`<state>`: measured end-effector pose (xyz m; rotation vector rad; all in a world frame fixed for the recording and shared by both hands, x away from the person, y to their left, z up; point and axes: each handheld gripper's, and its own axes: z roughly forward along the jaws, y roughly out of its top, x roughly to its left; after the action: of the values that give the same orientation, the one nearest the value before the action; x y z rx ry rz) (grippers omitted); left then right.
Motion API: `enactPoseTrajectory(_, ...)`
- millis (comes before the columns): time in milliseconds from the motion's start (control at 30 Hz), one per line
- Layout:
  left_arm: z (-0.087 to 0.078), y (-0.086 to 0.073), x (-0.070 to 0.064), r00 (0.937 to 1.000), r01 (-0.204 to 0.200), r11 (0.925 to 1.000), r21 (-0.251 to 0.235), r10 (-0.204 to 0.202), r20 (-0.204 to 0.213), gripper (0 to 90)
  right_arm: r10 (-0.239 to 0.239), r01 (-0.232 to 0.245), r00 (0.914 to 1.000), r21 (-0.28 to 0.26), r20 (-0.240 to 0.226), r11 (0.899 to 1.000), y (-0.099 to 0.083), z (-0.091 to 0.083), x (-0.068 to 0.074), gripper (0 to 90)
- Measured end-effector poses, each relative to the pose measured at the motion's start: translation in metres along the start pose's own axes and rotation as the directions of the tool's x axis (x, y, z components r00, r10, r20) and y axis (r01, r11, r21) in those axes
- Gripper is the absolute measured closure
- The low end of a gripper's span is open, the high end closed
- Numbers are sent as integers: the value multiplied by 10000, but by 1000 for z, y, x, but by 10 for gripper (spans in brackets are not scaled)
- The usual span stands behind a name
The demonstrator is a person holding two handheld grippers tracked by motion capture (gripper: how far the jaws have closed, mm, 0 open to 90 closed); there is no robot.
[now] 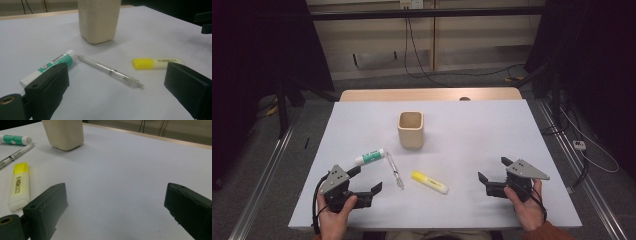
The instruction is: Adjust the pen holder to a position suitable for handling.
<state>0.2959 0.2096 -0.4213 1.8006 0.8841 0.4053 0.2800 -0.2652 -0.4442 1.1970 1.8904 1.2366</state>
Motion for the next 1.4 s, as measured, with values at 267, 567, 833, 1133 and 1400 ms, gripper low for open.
enactPoseTrajectory(267, -4, 0, 1, 10000, -47, 10000, 38, 47, -38, 82, 126, -125, 9999, 138, -64, 9998, 0, 0, 1, 45)
enactPoseTrajectory(567, -7, 0, 2, 10000, -64, 10000, -23, 64, -38, 82, 74, -67, 9999, 551, -110, 9985, 5, 8, 7, 66)
enactPoseTrajectory(833, -5, 1, 2, 9999, -139, 9999, -20, 139, -68, 81, 62, 18, 9975, 1129, -700, 9936, 18, 20, 5, 60)
enactPoseTrajectory(1133, -3, 0, 1, 9999, -106, 9998, 159, 105, 34, 81, -535, 641, 9961, 1582, -707, 9853, 41, 38, 19, 40)
enactPoseTrajectory(1400, -3, 0, 2, 10000, -83, 9998, 174, 83, 3, 82, -600, 775, 9924, 1680, -1071, 9827, 69, 62, 23, 43)
